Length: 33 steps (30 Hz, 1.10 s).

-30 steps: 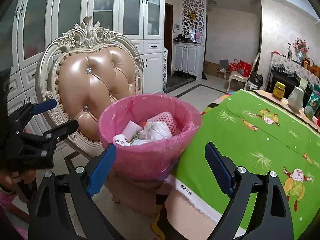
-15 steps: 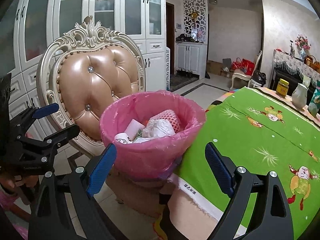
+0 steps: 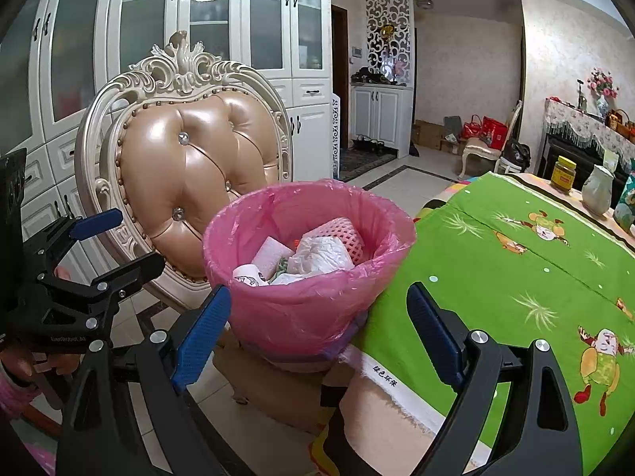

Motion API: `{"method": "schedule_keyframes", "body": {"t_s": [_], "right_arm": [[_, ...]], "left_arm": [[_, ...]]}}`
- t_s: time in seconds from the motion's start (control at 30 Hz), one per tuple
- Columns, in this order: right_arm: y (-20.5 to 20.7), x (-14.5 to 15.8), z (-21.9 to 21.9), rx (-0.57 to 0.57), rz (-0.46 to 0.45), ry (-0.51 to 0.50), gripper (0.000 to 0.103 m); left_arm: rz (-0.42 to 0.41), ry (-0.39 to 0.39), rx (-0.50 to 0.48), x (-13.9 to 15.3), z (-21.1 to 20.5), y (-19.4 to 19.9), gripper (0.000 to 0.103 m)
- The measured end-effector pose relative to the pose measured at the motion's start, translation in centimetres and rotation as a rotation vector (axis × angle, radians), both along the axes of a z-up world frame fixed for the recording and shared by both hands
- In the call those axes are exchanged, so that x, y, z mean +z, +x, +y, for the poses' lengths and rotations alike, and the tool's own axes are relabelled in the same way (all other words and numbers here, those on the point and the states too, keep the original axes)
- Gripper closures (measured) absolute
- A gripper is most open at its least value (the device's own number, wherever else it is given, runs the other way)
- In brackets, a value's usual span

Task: Collect trash

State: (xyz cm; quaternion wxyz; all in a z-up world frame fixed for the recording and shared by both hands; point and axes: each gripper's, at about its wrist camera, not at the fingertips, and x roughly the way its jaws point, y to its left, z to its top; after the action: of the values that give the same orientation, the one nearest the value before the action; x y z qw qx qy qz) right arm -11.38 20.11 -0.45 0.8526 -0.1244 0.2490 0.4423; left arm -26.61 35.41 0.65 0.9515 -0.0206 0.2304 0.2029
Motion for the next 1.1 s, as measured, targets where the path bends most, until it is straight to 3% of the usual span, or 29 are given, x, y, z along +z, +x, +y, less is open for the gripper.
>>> {"method": "schedule_keyframes", "body": {"t_s": [1.1], "right_arm": [[-0.11,-0.6,0.33,-0.001,0.02,-0.002,0.018]], "left_arm": [[0.012,-0.013,-0.022,-0.81,0.28,0.43,0.005]]}}
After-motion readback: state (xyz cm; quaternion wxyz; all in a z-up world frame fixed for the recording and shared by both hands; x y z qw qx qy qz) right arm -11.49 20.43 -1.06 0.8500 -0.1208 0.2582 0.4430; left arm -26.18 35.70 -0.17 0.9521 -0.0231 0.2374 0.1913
